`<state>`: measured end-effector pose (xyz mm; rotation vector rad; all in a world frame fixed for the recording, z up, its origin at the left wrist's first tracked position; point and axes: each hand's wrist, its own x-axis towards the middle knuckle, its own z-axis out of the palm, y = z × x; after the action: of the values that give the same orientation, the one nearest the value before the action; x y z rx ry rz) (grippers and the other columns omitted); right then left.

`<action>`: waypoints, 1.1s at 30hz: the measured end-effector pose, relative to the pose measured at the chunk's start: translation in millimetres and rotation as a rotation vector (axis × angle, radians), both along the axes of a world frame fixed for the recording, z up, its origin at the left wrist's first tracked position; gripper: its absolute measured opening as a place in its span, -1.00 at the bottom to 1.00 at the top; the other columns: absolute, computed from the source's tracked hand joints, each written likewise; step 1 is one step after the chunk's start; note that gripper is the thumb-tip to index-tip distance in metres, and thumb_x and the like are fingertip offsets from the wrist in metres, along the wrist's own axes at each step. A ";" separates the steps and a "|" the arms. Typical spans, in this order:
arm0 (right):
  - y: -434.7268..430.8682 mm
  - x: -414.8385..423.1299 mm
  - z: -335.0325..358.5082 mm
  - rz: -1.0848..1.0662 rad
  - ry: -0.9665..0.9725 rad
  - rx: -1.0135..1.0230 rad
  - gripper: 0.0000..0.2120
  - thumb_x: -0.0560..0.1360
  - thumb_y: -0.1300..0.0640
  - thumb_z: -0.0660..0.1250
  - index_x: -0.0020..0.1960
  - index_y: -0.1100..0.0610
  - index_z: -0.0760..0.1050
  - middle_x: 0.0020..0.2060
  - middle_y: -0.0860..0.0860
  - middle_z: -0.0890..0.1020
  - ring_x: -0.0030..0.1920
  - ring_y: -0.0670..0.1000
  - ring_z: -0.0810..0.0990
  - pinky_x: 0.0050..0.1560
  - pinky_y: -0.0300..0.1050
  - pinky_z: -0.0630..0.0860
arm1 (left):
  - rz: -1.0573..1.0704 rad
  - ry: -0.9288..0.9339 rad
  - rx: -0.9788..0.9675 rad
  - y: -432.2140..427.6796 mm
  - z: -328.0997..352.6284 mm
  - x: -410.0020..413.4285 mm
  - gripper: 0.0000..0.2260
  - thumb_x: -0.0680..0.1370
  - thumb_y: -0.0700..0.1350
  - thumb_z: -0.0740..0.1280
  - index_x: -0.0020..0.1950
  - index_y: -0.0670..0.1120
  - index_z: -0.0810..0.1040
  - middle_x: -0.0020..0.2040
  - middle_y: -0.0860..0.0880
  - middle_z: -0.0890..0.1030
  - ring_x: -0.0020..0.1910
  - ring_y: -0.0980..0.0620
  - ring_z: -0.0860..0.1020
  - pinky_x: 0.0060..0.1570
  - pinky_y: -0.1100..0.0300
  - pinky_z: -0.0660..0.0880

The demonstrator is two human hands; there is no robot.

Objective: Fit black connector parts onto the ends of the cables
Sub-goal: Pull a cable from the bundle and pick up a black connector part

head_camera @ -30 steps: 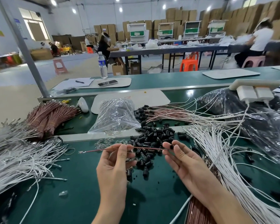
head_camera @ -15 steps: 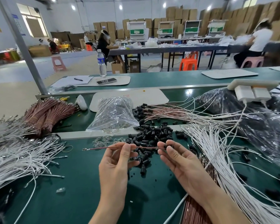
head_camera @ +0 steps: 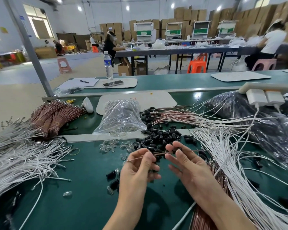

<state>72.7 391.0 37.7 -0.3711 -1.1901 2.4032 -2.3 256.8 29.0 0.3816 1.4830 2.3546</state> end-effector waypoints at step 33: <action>44.7 13.5 -3.7 -0.919 -0.074 0.430 -0.88 0.63 0.13 0.33 0.08 -0.08 0.57 -0.10 -0.19 0.71 -0.01 -0.13 0.69 0.13 -0.19 0.62 | -0.280 0.499 -0.588 33.2 0.2 9.9 -0.83 0.66 0.05 0.28 -0.10 0.13 0.59 -0.19 0.07 0.67 -0.29 0.12 0.62 -0.28 0.22 0.56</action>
<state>86.2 435.7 34.0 -0.6823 -1.1731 1.3293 7.6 290.0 29.2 0.9819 2.0828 1.5698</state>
